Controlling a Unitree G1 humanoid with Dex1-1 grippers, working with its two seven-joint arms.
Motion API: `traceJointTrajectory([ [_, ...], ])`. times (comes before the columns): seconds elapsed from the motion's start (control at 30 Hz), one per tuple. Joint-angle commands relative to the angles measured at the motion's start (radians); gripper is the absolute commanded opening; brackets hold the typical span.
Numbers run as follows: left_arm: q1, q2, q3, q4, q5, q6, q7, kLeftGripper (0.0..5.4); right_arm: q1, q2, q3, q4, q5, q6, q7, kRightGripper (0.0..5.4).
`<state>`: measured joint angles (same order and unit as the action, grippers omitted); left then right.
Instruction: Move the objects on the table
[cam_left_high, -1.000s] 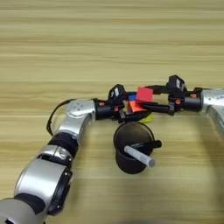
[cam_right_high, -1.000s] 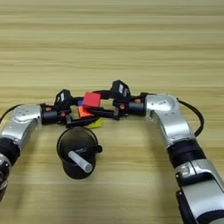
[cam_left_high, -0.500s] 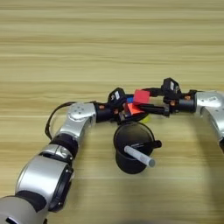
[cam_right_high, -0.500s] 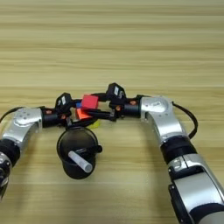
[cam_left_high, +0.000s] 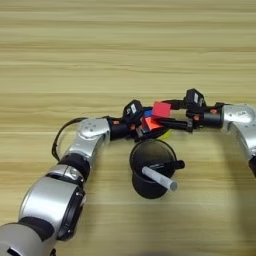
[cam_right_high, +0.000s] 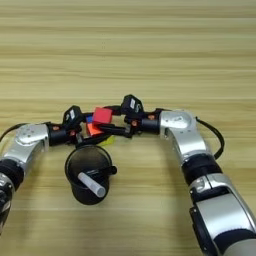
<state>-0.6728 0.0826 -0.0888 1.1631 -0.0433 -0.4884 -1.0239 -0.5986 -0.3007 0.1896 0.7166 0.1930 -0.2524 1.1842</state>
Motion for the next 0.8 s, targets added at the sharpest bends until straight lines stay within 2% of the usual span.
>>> traceJointTrajectory([
  [0.03, -0.005, -0.01, 0.007, 0.005, 0.002, -0.013, -0.007, 3.28, -0.002, 0.005, 0.01, 0.045, -0.044, -0.001, -0.016, 2.25],
  [0.23, -0.001, -0.012, 0.008, 0.0, 0.001, -0.012, -0.025, 3.28, -0.012, 0.011, 0.01, 0.075, -0.05, -0.014, -0.025, 2.25],
  [0.27, -0.001, -0.012, 0.008, 0.0, 0.002, -0.012, -0.025, 3.56, -0.013, 0.011, 0.01, 0.077, -0.051, -0.015, -0.025, 2.25],
  [0.3, -0.001, -0.012, 0.008, 0.0, 0.002, -0.012, -0.025, 3.7, -0.013, 0.011, 0.01, 0.079, -0.052, -0.016, -0.026, 2.63],
  [0.4, -0.001, -0.013, 0.01, 0.0, 0.003, -0.012, -0.025, 4.13, -0.014, 0.015, 0.009, 0.084, -0.057, -0.018, -0.02, 3.07],
  [0.8, -0.005, -0.012, 0.013, 0.003, 0.007, -0.013, -0.009, 5.38, -0.003, 0.019, 0.009, 0.06, -0.061, -0.011, 0.001, 4.45],
])
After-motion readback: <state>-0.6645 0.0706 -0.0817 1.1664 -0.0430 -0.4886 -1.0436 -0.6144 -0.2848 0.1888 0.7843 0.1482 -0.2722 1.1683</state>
